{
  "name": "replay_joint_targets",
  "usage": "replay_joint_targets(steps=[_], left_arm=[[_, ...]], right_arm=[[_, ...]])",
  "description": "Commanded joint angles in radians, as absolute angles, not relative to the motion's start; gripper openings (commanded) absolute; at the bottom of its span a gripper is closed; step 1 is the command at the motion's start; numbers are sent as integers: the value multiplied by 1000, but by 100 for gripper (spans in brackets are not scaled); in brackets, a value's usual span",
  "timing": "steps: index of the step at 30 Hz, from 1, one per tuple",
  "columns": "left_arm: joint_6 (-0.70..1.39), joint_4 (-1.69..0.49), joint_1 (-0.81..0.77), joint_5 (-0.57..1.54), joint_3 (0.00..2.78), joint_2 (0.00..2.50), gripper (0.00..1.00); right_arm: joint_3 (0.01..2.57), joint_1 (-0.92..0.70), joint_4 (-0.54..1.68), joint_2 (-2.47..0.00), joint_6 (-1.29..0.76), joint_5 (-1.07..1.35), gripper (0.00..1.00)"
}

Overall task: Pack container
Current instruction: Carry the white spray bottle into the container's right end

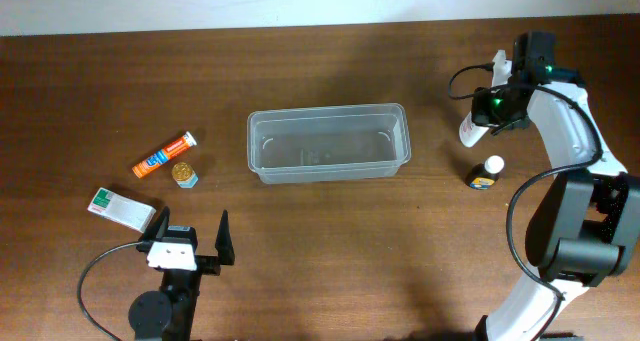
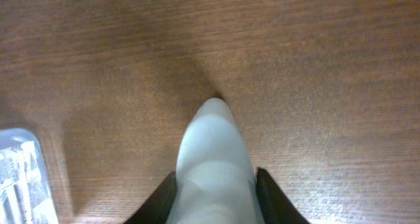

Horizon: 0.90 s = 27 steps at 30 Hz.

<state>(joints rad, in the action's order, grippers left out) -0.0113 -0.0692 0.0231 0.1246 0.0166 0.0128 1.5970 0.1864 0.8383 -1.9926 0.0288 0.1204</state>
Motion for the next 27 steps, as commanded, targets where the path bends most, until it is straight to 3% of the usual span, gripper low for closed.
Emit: replay_joint_targets(steps=[1,12,27], left_arm=[[-30,-67,29,139,9,6,99],[-30,-67,29,139,9,6,99],[-30,-67,29,138,9,6,99]], right_arm=[[1613,190,833,-2002,27,121,19],[1674,190,880,-1979,26,154,15],[2193,42,1362,-1946,26,237,15]])
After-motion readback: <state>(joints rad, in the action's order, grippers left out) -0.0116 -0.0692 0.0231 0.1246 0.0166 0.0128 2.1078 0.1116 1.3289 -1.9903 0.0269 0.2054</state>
